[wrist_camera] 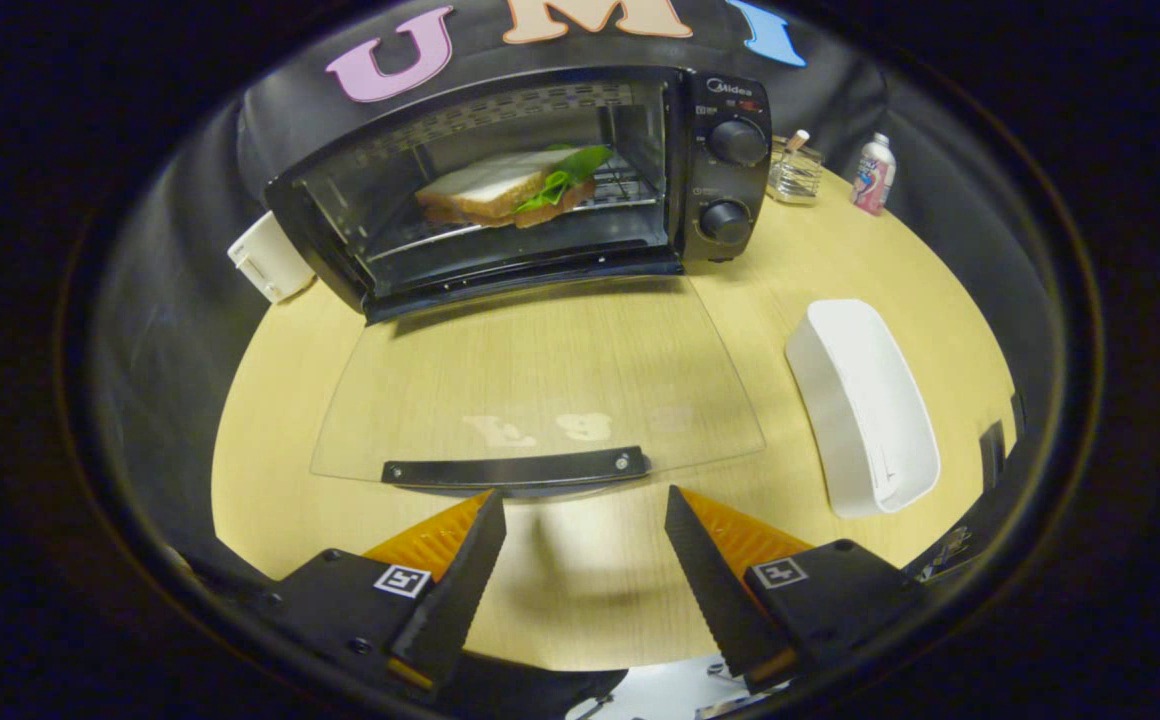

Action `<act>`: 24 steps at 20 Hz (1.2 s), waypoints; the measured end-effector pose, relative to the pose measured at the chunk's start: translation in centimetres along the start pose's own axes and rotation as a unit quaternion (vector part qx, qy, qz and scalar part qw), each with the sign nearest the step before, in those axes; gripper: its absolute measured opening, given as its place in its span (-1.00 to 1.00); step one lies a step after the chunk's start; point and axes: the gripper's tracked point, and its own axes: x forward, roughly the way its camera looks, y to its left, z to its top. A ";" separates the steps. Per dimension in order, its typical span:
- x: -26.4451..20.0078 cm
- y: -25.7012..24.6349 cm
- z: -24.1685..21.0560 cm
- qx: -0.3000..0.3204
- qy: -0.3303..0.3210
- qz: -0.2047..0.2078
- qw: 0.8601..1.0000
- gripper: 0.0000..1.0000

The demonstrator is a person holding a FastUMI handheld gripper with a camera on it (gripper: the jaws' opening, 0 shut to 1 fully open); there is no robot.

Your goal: Open the toaster oven, put the food inside, and close the toaster oven door.

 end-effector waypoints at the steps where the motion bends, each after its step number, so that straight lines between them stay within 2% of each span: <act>1: 0.2 0.0 -0.1 -0.002 0.002 0.002 1.000 0.99; 9: -2.4 0.3 2.5 -0.008 -0.035 -0.005 0.999 0.99; 16: -6.7 1.6 9.5 0.037 -0.136 0.015 0.990 0.97; 22: -7.9 2.4 13.7 0.032 -0.194 0.024 0.980 0.96; 24: -7.4 2.5 14.6 0.018 -0.200 0.013 0.980 0.96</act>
